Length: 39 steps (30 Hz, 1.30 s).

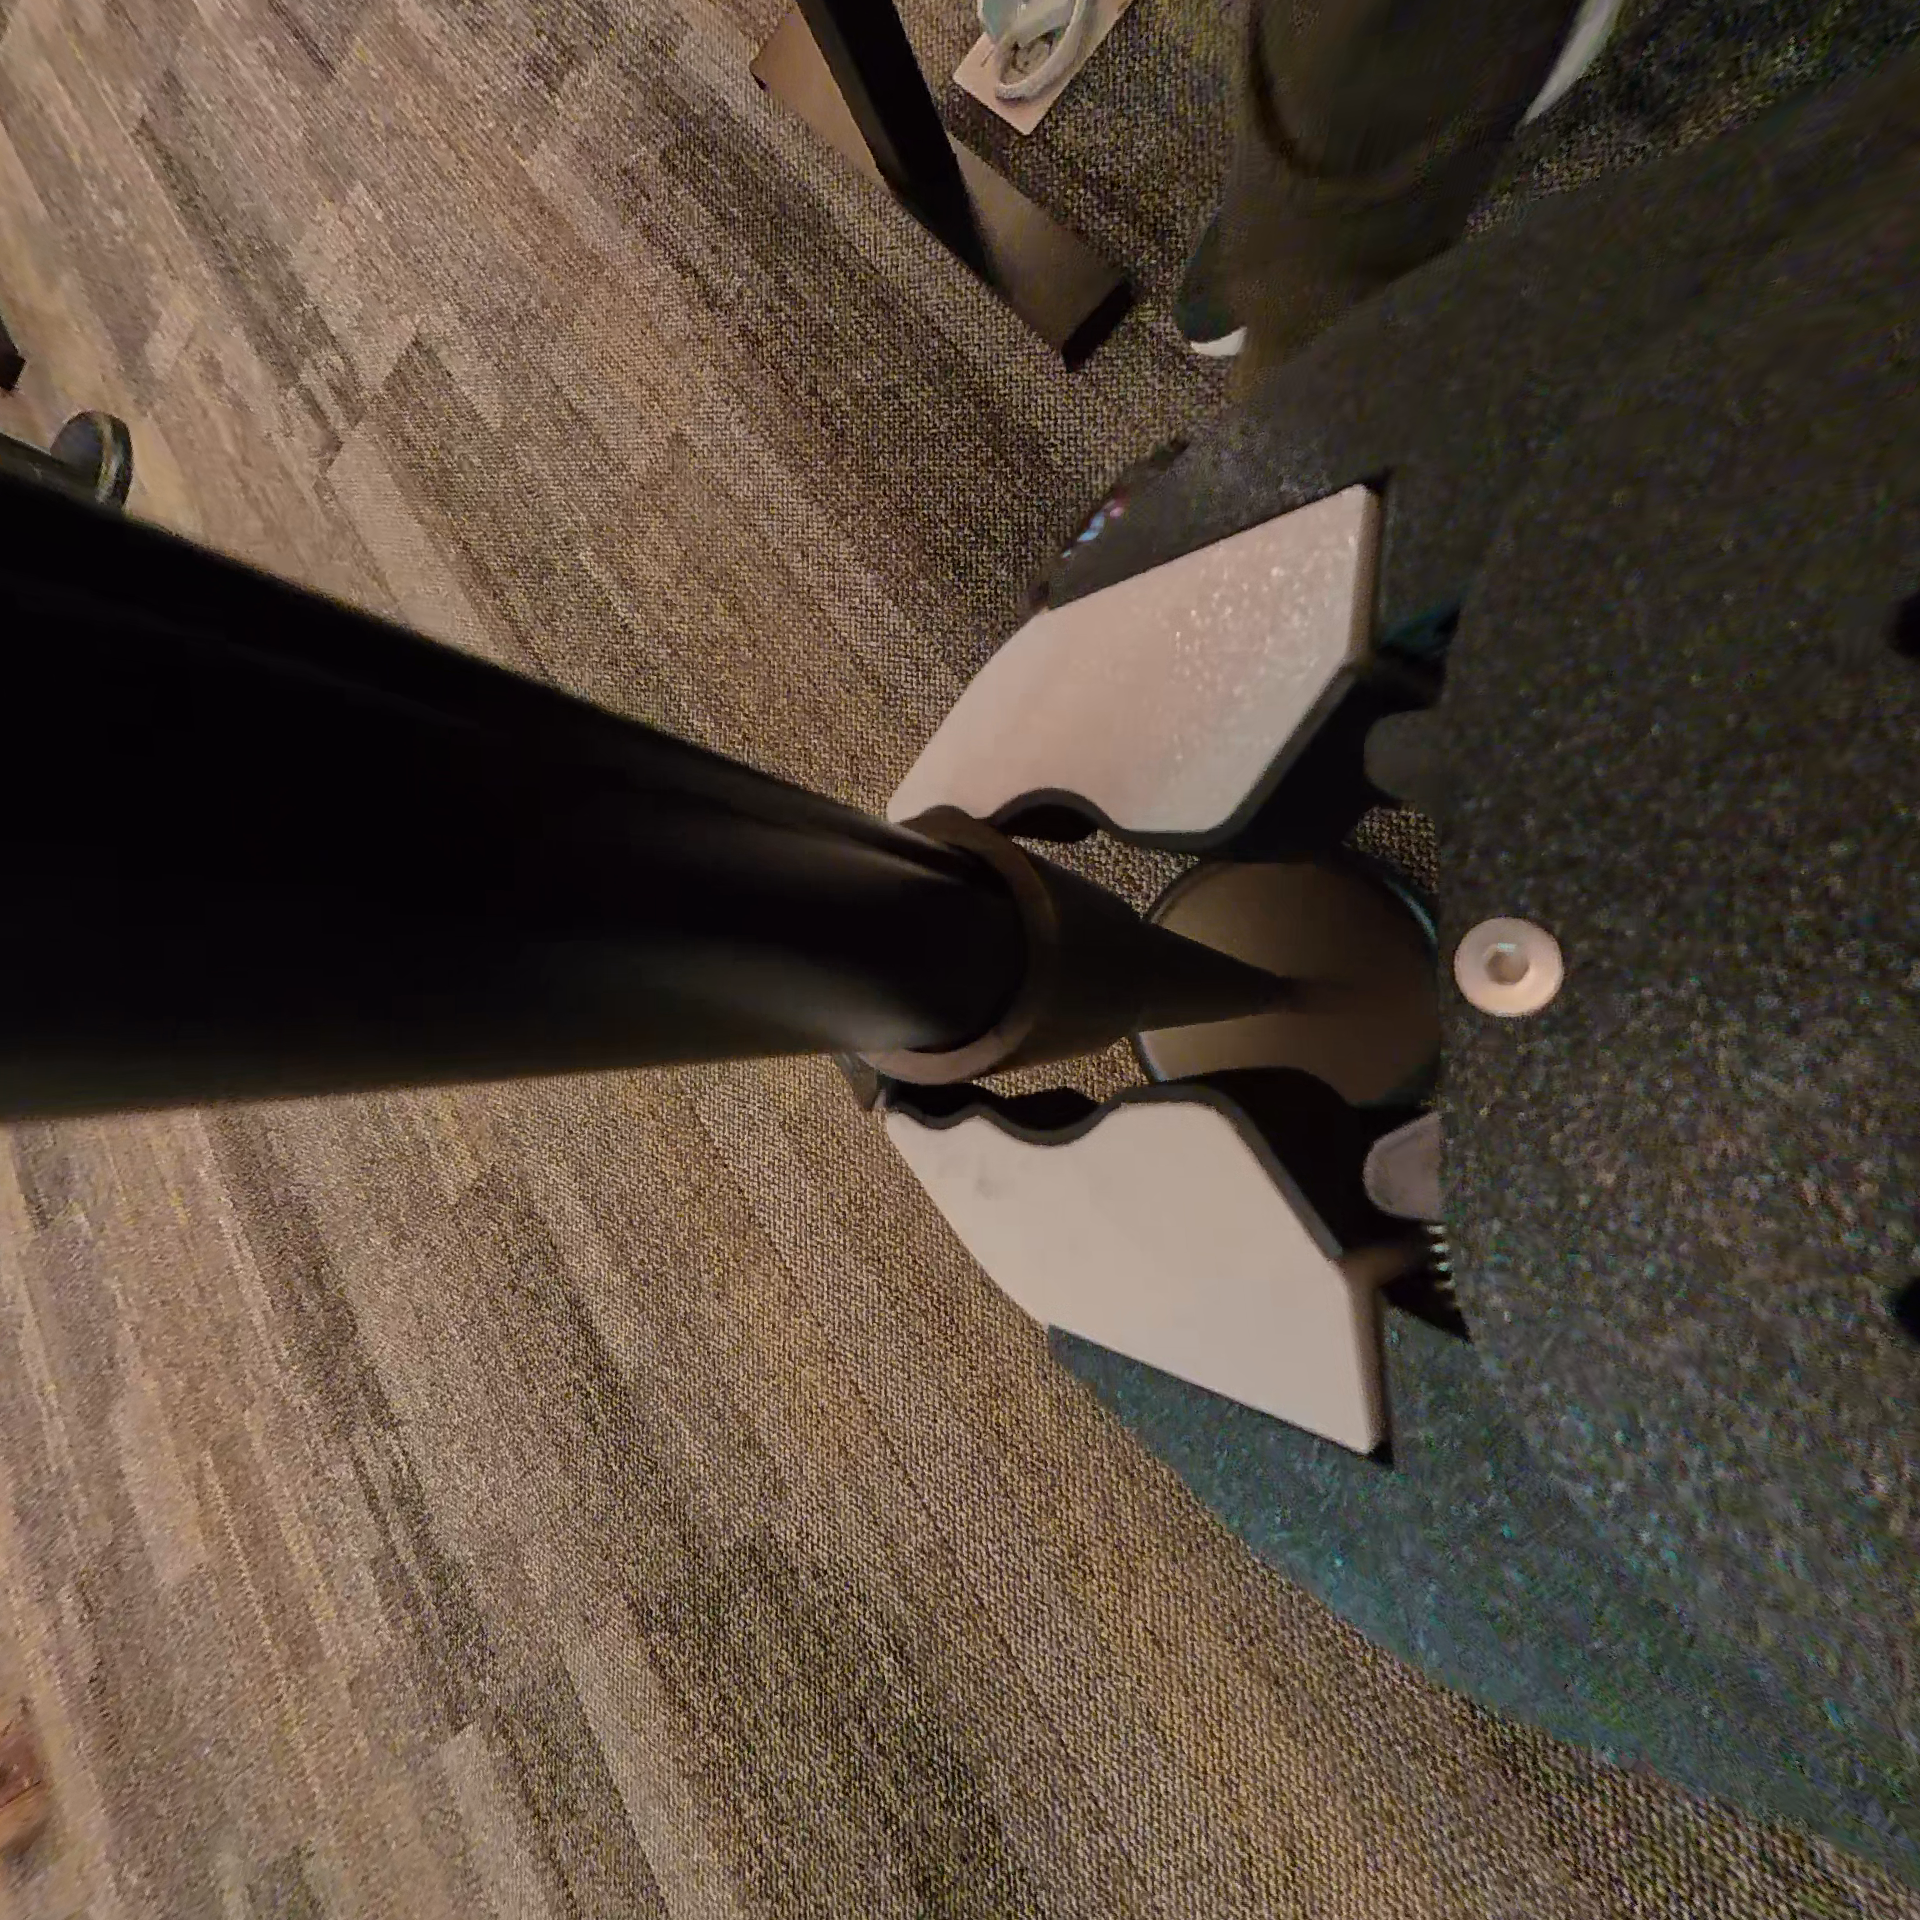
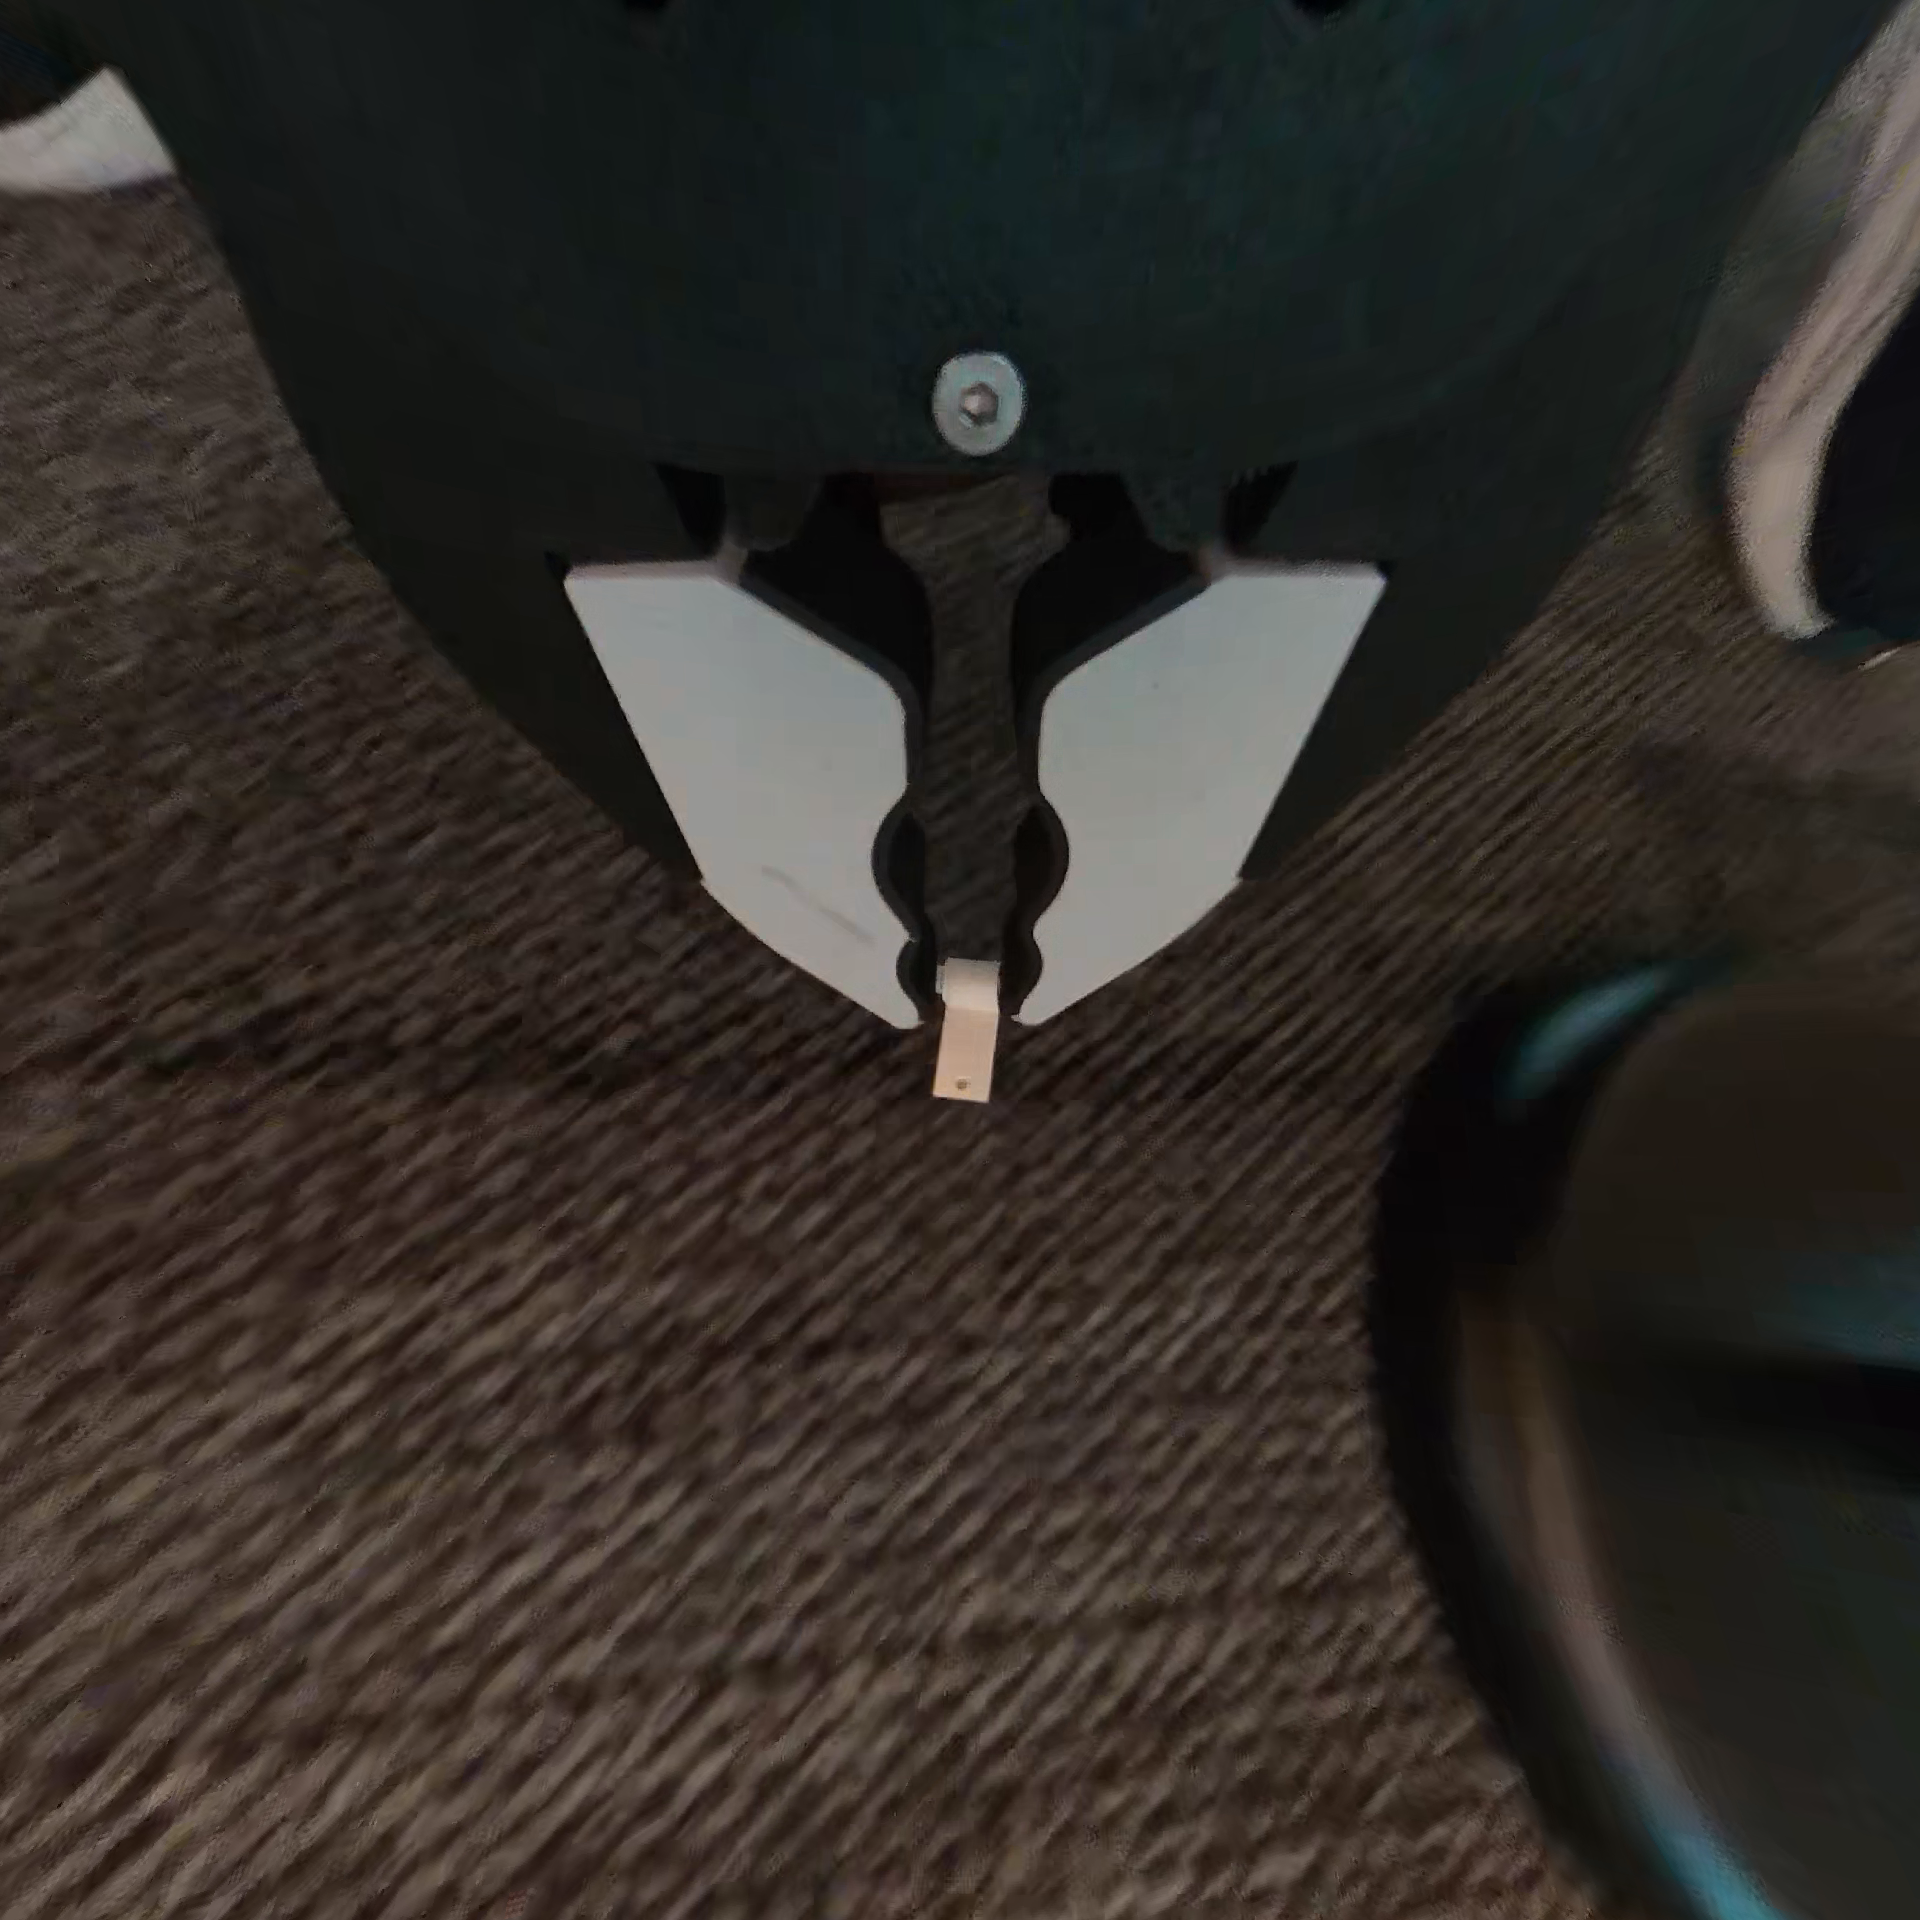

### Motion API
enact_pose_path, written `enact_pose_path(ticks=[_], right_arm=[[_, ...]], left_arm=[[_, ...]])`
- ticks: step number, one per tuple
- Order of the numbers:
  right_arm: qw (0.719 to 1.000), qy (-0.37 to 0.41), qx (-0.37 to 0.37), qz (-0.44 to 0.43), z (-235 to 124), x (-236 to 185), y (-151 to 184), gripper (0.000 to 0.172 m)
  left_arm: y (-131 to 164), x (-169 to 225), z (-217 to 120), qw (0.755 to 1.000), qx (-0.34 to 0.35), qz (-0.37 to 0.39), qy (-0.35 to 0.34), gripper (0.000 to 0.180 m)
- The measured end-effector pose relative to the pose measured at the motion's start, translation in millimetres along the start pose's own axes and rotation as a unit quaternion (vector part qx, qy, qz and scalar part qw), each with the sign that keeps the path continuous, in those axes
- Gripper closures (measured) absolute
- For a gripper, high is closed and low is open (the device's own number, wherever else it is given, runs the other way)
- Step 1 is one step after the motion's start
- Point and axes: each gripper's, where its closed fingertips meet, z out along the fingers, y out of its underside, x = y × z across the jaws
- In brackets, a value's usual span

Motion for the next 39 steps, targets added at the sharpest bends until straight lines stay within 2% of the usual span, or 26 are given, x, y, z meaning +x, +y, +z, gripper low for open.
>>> enact_pose_path(ticks=[5,10,16,25,28,33,35,39], right_arm=[[0.999,-0.047,-0.001,0.004,-67.9,-78.5,60.2,0.159],[0.997,-0.058,0.025,-0.043,-150.2,-108.1,91.7,0.159],[0.997,-0.043,0.063,-0.035,-231.6,-97.6,120.6,0.159],[0.994,-0.038,0.097,-0.02,-299.0,-95.9,147.3,0.159],[0.992,-0.035,0.116,-0.034,-328.3,-93.8,157.0,0.159],[0.986,-0.022,0.155,-0.053,-392.9,-80.1,176.0,0.159],[0.984,-0.017,0.169,-0.057,-420.6,-72.7,185.3,0.159],[0.976,0.004,0.2,-0.085,-483.8,-62.1,193.1,0.159]], left_arm=[[10.7,8.7,-11.6,1.0,-0.004,0.001,-0.012,0.136],[18.4,16.0,-27.3,1.0,0.012,-0.012,-0.021,0.138],[21.2,52.7,-42.7,0.999,0.044,-0.003,0.005,0.14],[15.7,144.0,-66.1,0.998,0.038,0.035,0.045,0.141],[16.6,174.4,-67.0,0.997,0.043,0.02,0.056,0.142],[44.8,223.7,-58.4,0.996,0.018,0.027,0.079,0.142],[44.6,237.7,-59.9,0.994,0.04,0.027,0.095,0.142],[56.1,266.9,-57.4,0.99,0.02,0.086,0.112,0.142]])
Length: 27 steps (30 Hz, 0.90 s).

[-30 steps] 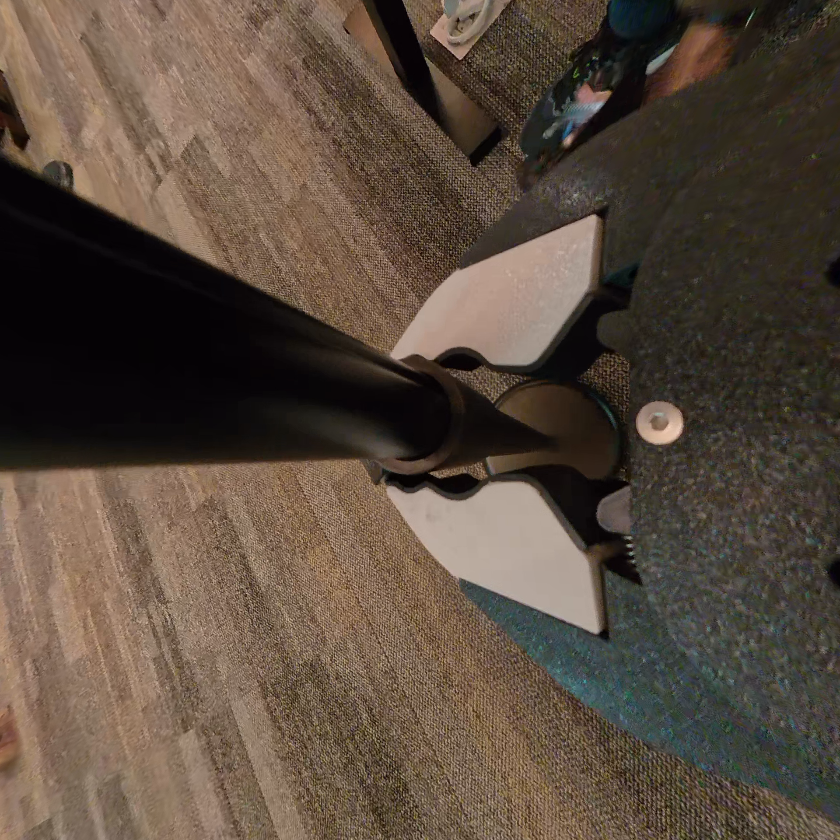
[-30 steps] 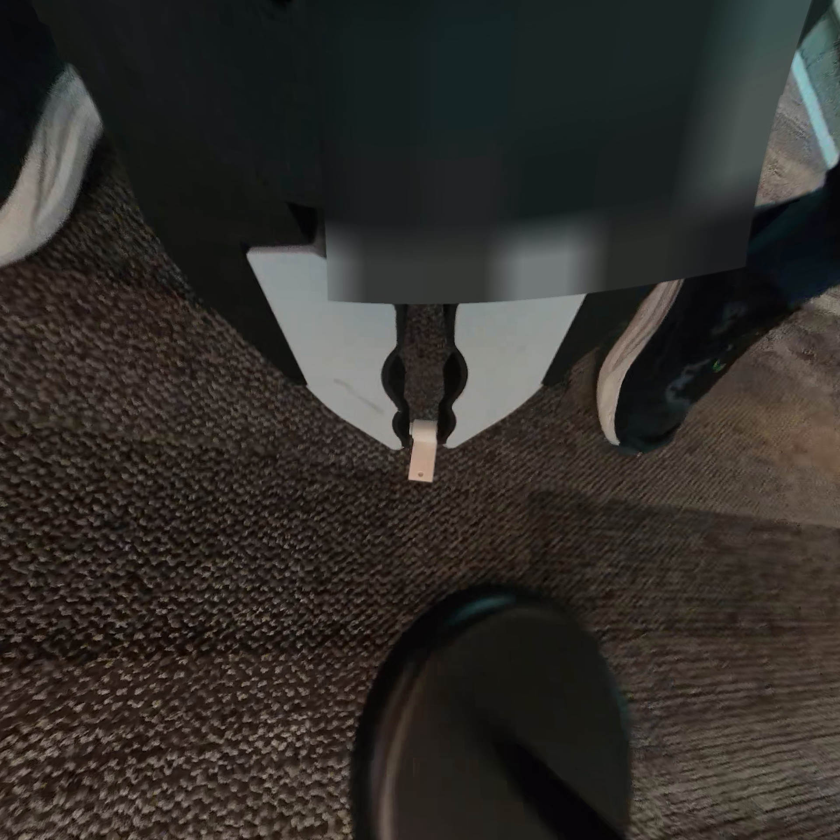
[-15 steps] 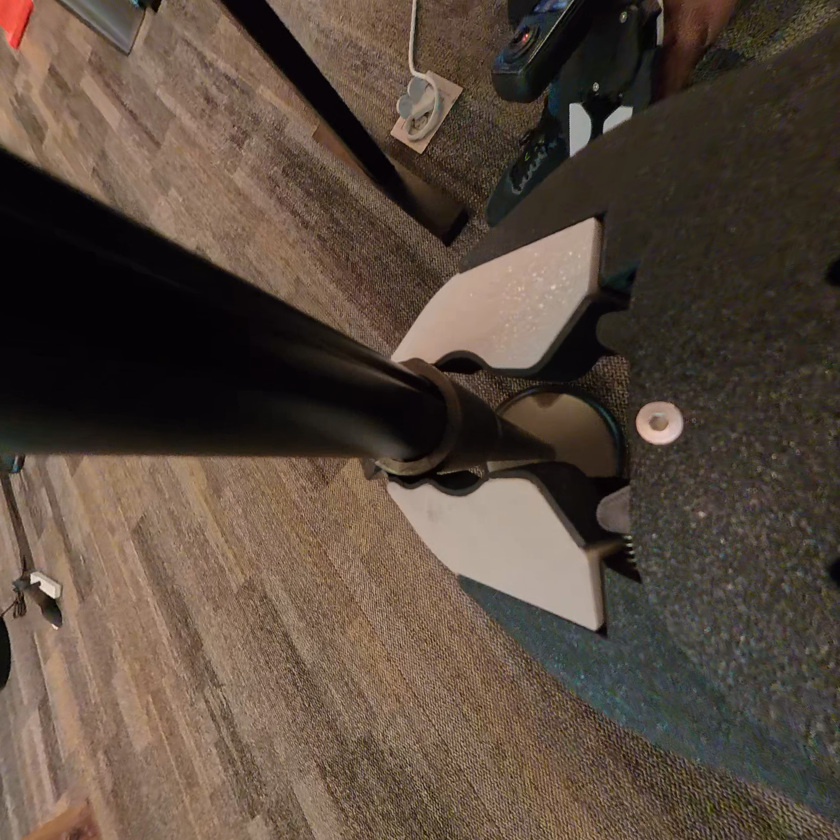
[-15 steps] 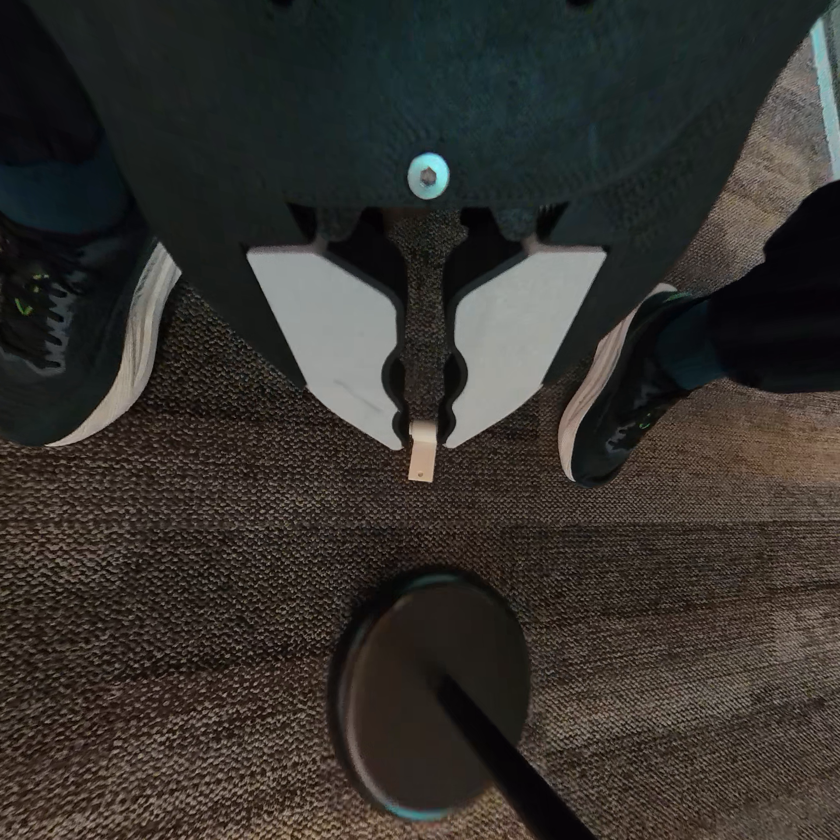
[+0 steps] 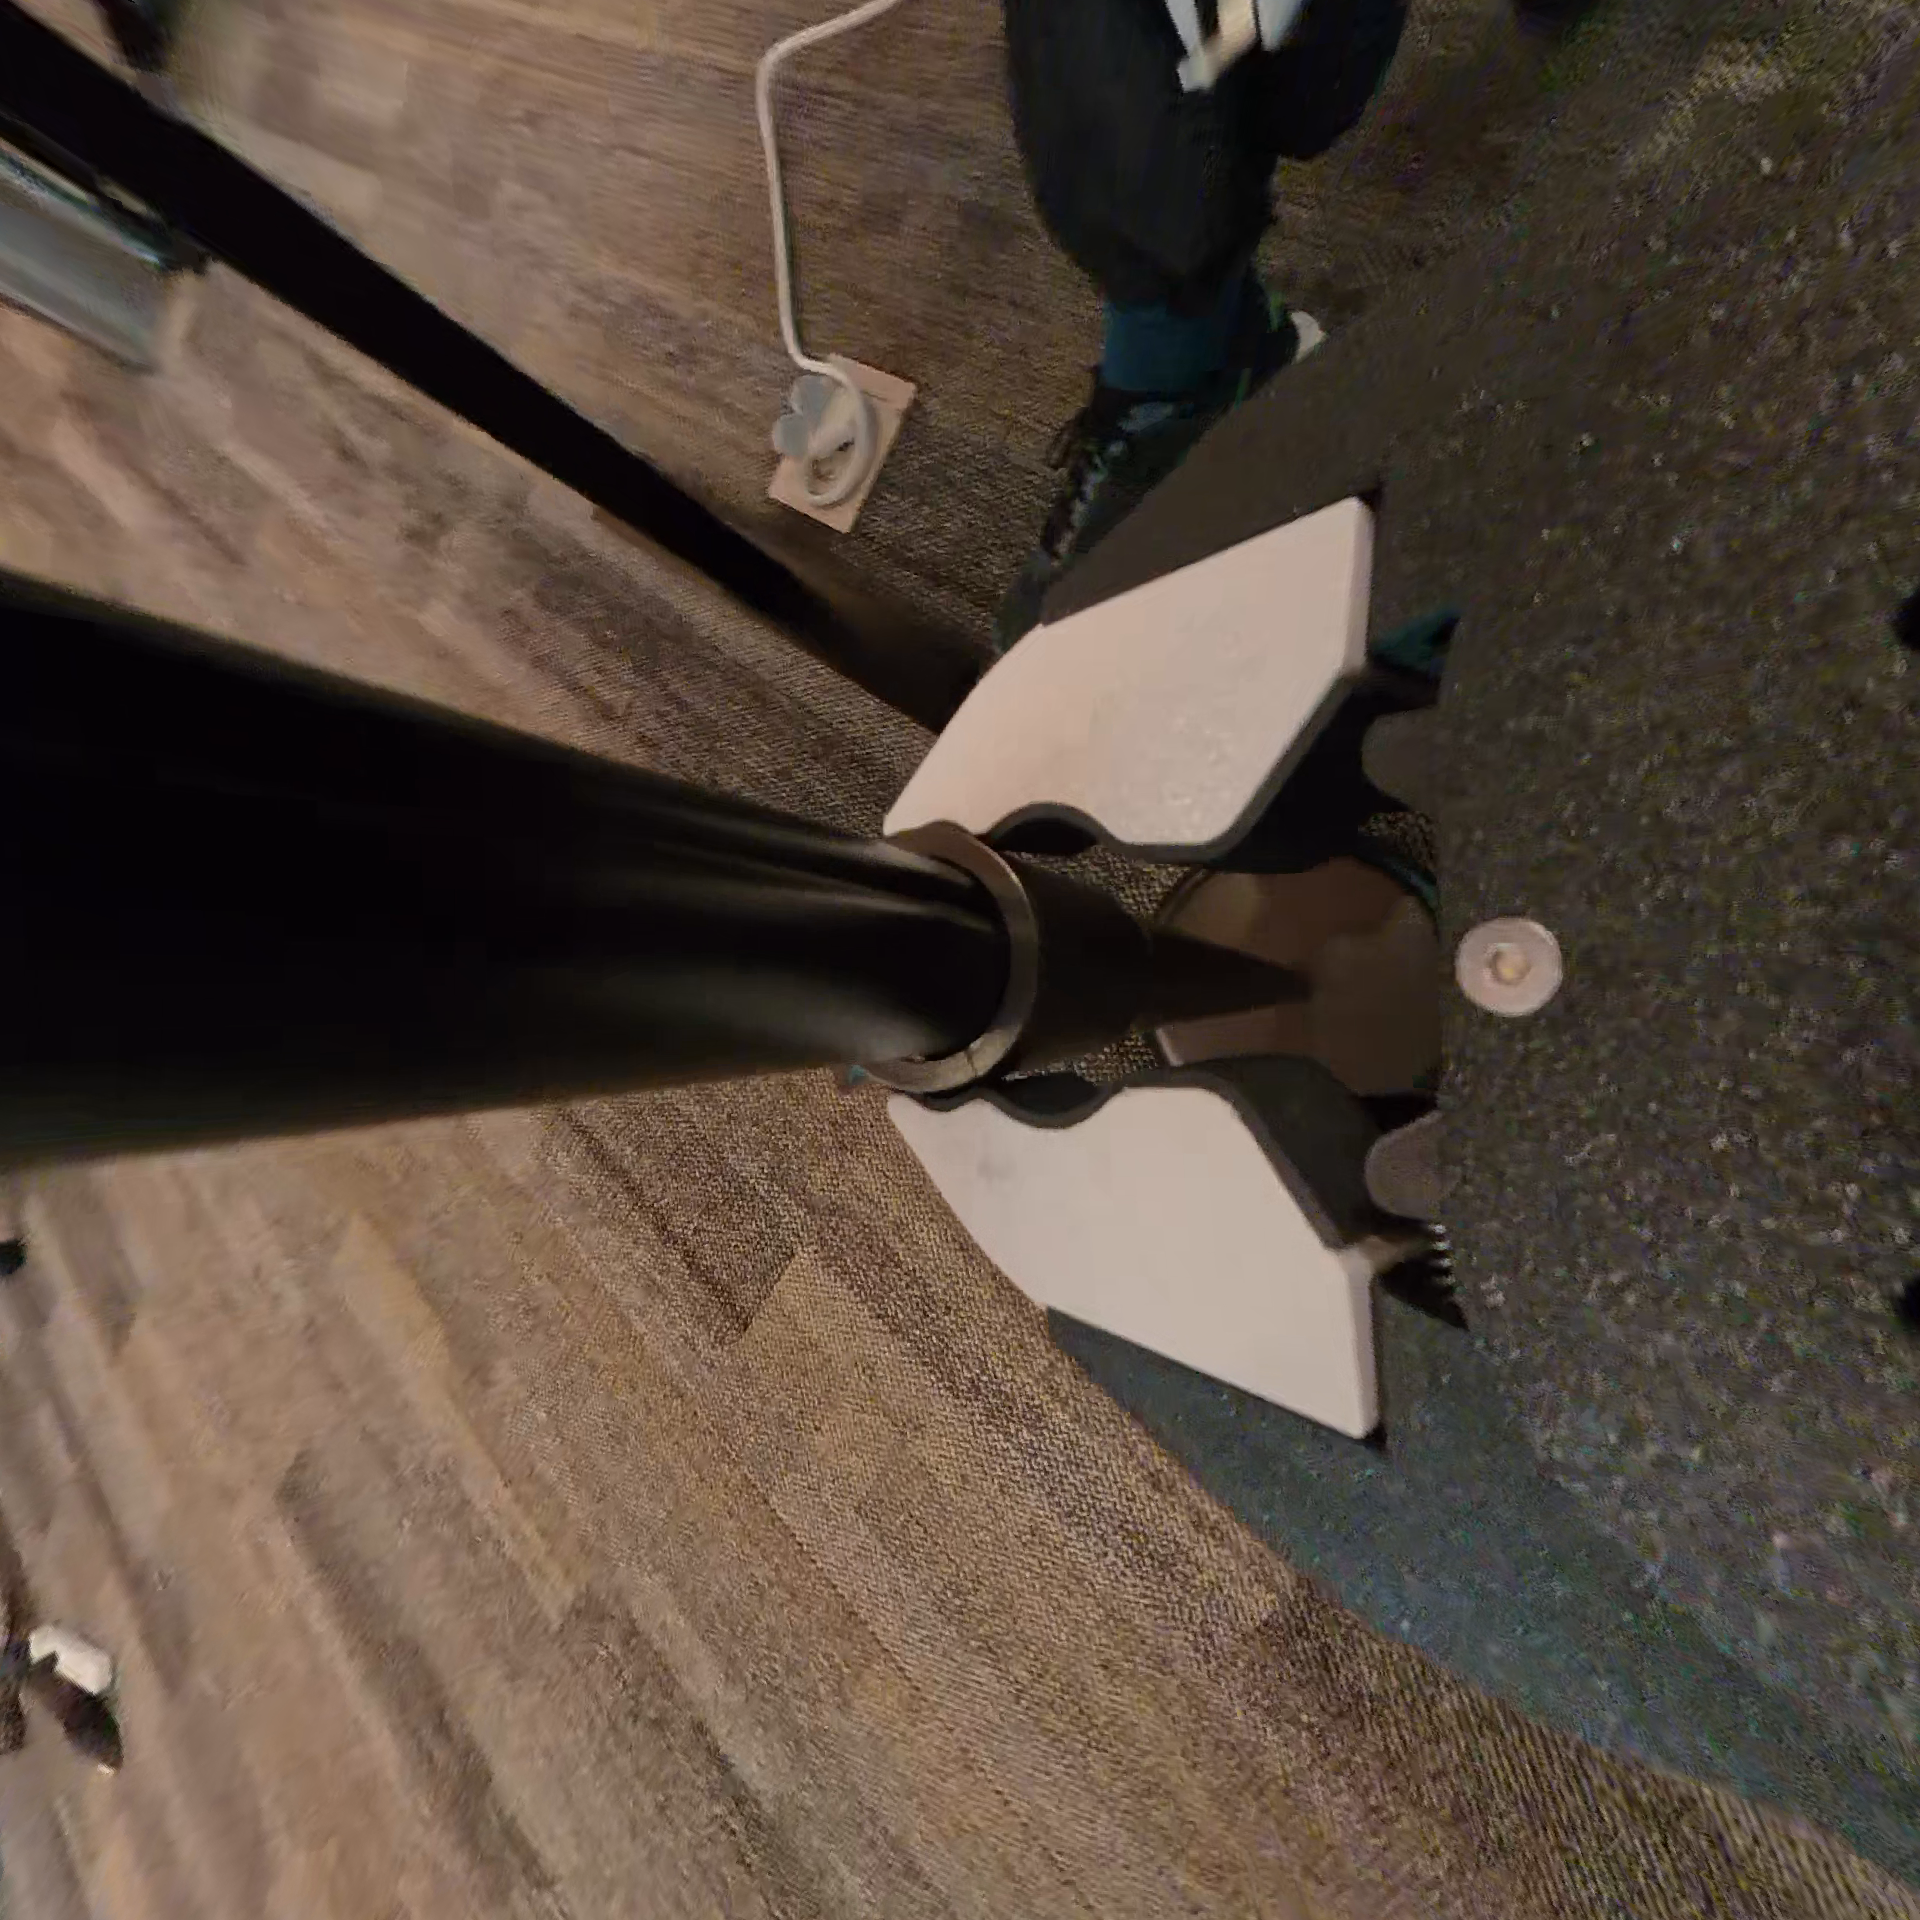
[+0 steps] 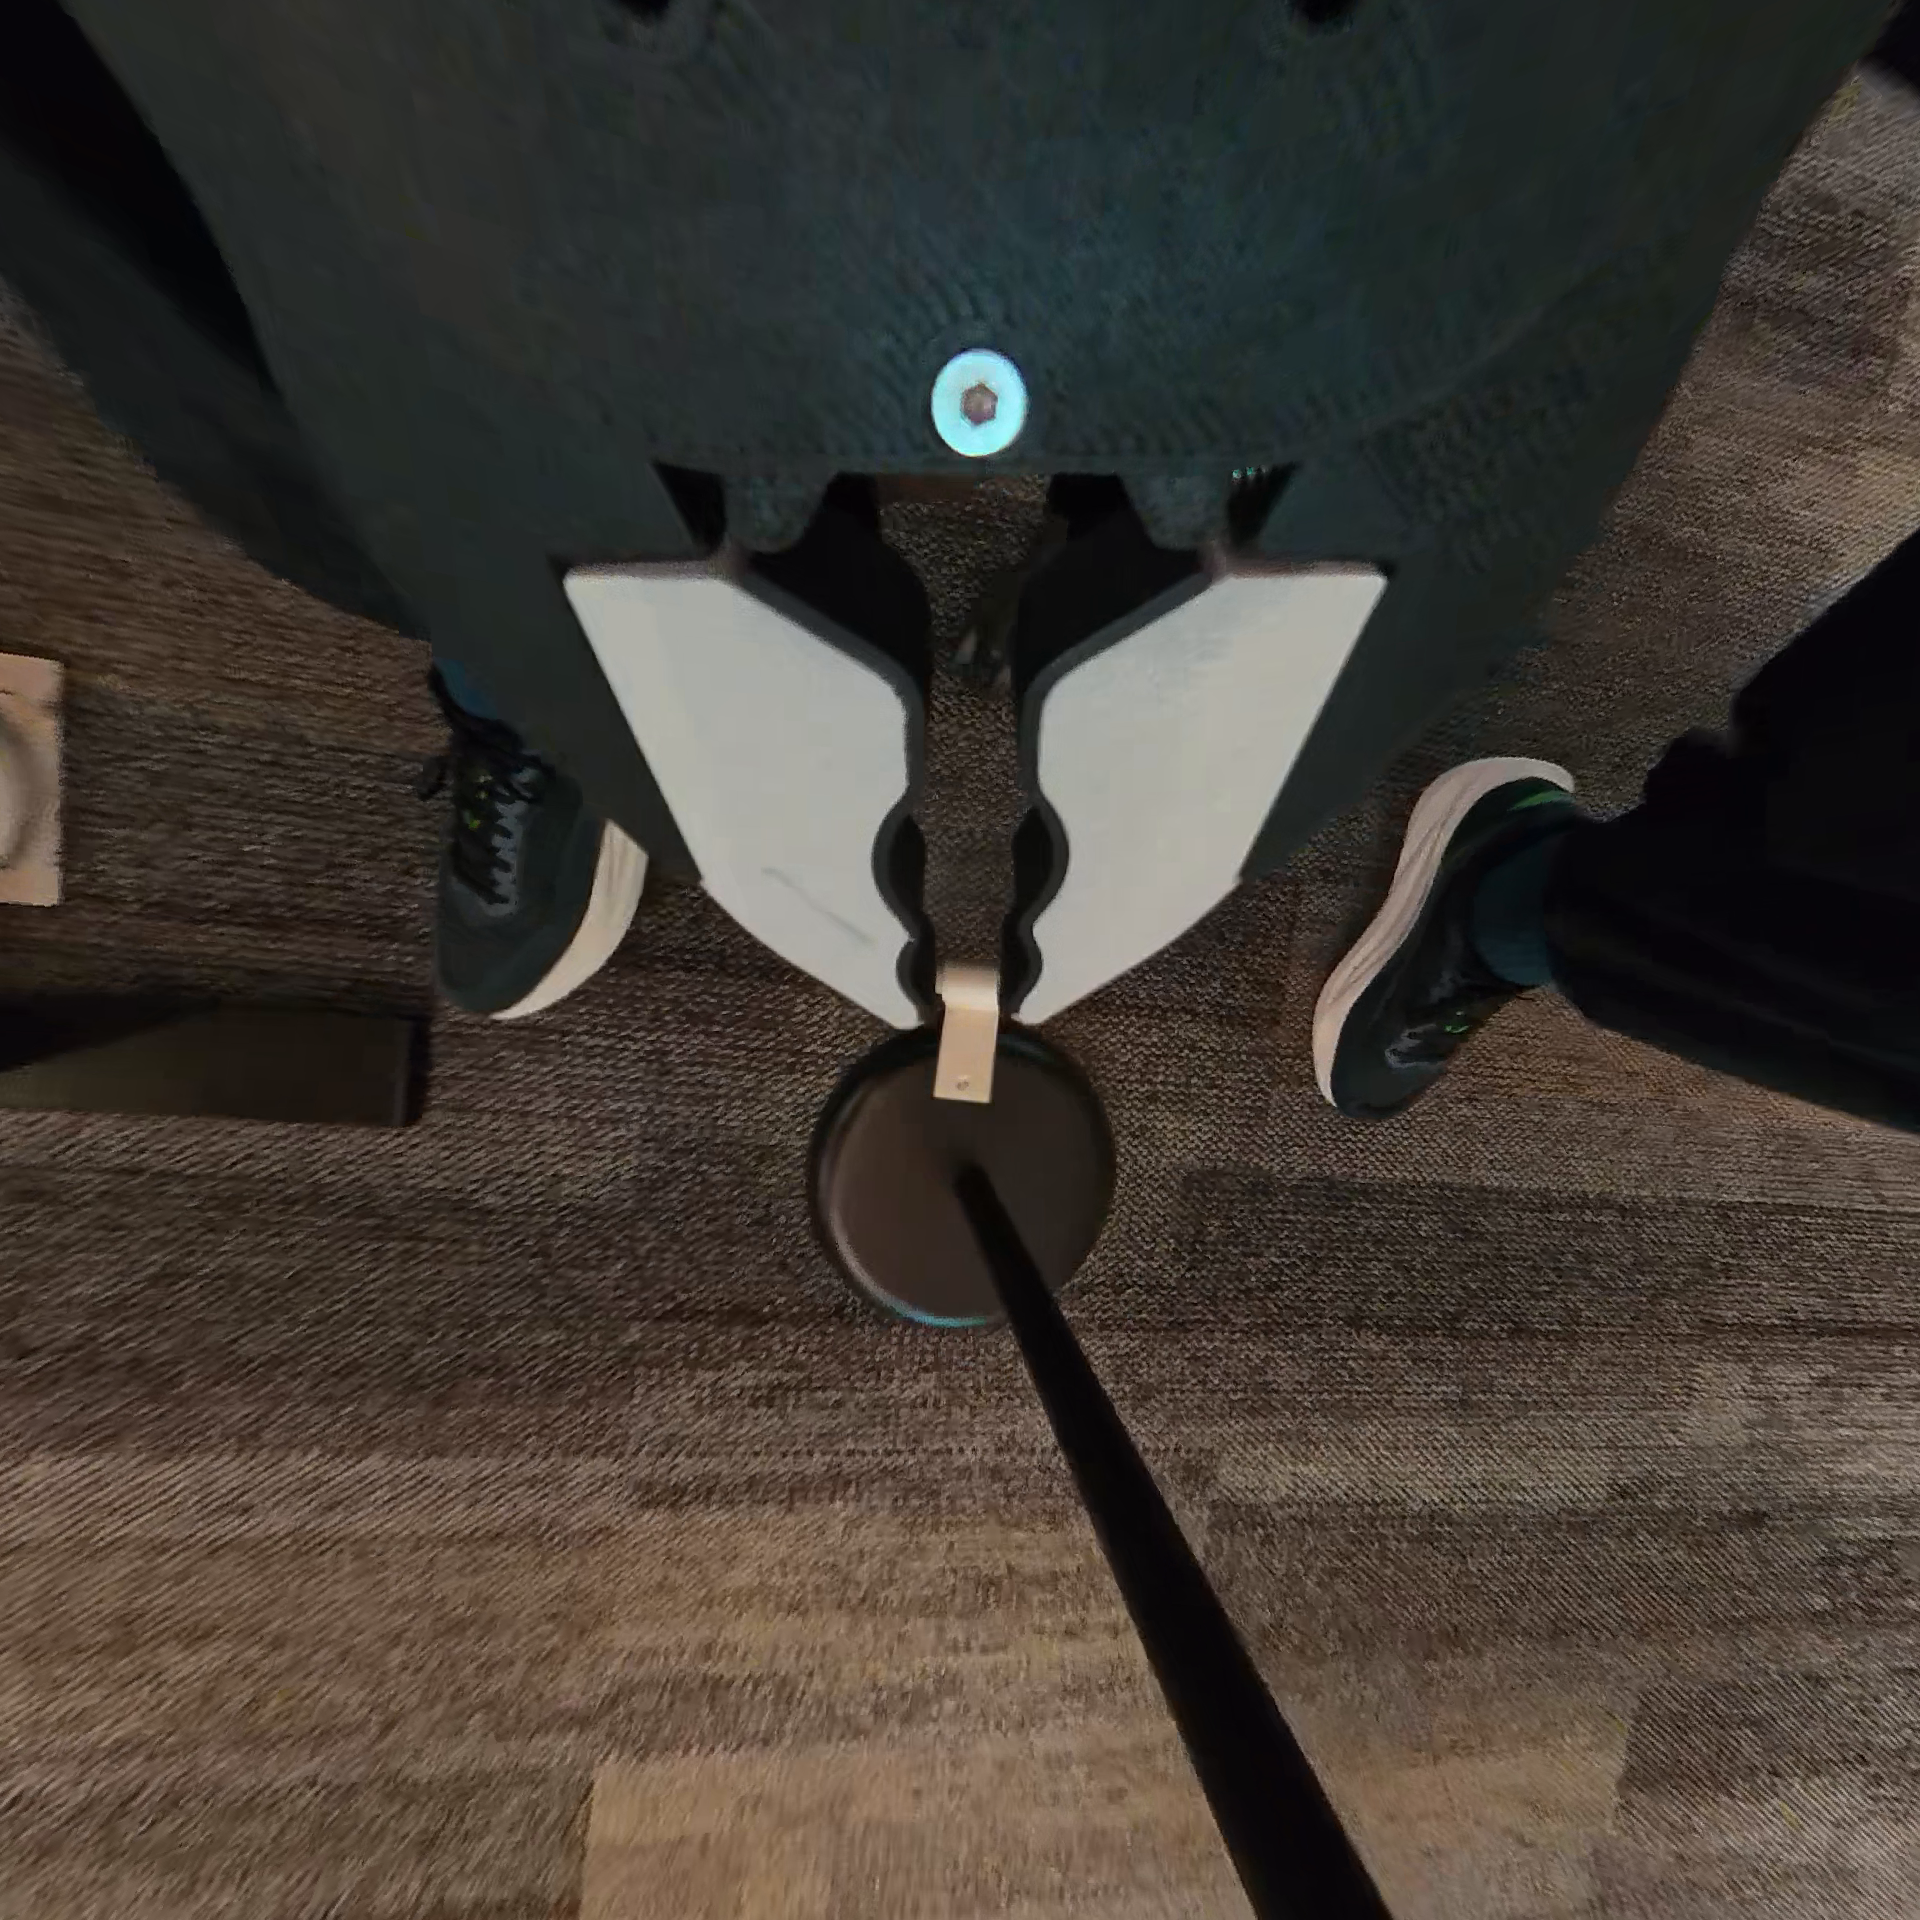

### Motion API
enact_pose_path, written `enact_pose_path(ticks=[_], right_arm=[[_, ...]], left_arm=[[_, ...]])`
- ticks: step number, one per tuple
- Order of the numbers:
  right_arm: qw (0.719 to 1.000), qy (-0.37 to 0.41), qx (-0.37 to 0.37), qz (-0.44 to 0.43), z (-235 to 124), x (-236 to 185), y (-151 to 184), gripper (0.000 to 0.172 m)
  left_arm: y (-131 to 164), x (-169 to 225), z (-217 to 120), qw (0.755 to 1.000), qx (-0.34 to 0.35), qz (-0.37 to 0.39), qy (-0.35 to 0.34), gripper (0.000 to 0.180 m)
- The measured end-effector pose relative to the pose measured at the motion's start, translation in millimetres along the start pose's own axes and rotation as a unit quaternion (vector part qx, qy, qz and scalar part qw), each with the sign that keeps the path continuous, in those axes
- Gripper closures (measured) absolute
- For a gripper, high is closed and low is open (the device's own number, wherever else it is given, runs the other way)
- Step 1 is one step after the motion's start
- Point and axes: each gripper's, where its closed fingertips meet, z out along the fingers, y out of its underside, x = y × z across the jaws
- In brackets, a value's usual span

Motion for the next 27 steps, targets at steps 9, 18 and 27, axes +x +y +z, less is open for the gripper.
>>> enact_pose_path(ticks=[9,18,27], right_arm=[[0.995,0.015,0.019,-0.096,-141.0,-7.9,-19.6,0.159],[0.994,0.021,0.079,-0.079,-275.8,-22.5,-31.3,0.16],[0.984,0.01,0.175,0.042,-409.9,-42.1,-22.9,0.159]], left_arm=[[5.3,7.4,-3.6,0.99,-0.033,-0.109,-0.085,0.139],[13.7,30.6,-56.8,0.977,-0.062,-0.086,-0.185,0.139],[-69.2,179.3,-96.6,0.998,0.056,0.035,-0.02,0.142]])
